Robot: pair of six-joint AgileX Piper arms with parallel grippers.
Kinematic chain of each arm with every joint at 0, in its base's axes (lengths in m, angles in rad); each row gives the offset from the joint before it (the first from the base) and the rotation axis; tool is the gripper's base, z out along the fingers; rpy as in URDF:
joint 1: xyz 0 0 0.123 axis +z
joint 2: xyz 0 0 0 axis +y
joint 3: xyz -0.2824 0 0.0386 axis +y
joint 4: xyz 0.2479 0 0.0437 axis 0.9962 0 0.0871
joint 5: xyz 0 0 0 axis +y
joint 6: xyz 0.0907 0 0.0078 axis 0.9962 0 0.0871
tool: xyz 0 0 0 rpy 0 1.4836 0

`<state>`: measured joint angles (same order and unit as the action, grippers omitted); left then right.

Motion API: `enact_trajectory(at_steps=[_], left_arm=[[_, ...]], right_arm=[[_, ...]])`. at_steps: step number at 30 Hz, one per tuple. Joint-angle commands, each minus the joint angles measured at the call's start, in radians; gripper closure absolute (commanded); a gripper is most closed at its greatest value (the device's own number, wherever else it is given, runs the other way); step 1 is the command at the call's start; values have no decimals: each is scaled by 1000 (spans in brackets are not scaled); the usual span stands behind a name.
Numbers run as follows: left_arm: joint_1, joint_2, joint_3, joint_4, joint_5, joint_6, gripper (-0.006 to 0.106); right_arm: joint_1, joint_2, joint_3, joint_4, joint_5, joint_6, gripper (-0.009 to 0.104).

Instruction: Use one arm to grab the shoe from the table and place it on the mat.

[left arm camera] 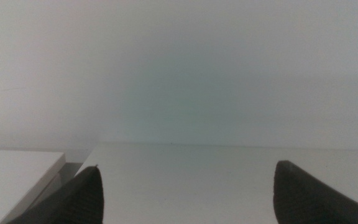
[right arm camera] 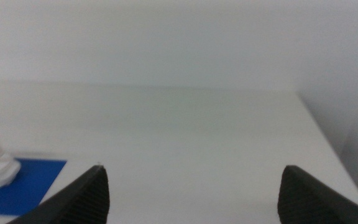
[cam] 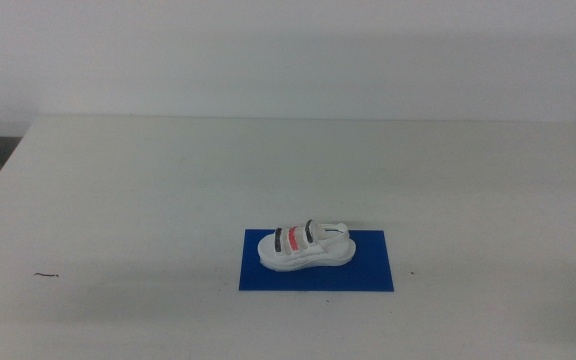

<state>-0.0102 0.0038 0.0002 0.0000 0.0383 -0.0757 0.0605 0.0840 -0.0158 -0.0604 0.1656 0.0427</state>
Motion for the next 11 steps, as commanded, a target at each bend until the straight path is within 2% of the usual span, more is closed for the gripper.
enact_trajectory(at_steps=[1,3,11], left_arm=[[0,-4,0,0,-11,-1,7],[0,-4,0,0,-11,-1,7],[0,-4,0,0,-11,-1,7]], right_arm=[[-24,-82,16,-11,4,-2,4],[-45,-84,16,-15,73,-2,4],[-62,-84,16,-15,67,3,4]])
